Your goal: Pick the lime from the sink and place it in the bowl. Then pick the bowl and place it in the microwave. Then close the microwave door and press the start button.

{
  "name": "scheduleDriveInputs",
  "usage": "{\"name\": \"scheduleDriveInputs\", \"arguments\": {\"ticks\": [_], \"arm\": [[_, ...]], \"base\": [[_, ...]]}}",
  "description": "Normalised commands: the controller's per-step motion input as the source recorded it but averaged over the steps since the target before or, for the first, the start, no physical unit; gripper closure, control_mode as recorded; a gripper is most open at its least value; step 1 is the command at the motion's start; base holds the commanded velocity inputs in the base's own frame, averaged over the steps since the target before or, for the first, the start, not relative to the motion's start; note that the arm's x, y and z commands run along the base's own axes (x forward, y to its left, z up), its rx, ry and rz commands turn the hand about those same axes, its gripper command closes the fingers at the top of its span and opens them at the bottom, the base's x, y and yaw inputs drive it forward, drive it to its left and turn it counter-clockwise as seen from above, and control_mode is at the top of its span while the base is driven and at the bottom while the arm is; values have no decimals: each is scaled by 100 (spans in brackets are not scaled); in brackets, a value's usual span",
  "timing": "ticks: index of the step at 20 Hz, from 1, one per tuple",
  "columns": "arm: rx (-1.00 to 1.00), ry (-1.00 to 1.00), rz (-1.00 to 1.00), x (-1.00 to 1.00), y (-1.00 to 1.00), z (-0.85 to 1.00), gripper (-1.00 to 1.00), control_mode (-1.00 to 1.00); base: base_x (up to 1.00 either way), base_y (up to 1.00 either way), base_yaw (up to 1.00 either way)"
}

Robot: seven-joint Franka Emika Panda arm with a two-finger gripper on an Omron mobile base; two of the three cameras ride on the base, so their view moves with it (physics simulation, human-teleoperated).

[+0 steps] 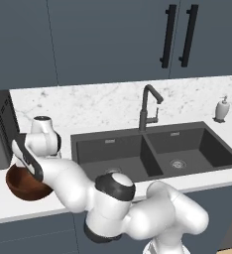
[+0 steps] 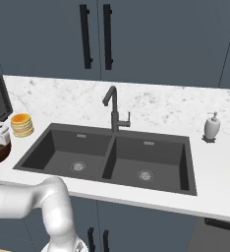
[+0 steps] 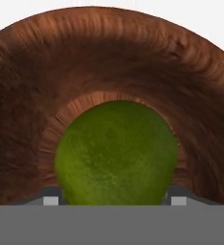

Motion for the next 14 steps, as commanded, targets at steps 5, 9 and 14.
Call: {"name": "scheduleDriveInputs", "arguments": {"ticks": [5, 9, 14], "arm": [[0, -4, 0, 0, 0, -1, -100, -100], [1, -11, 0, -3, -3, -1, -100, -100], [13, -12, 0, -20, -36, 4, -100, -100]], "base": [[0, 0, 0], [0, 0, 0], [0, 0, 0]]}}
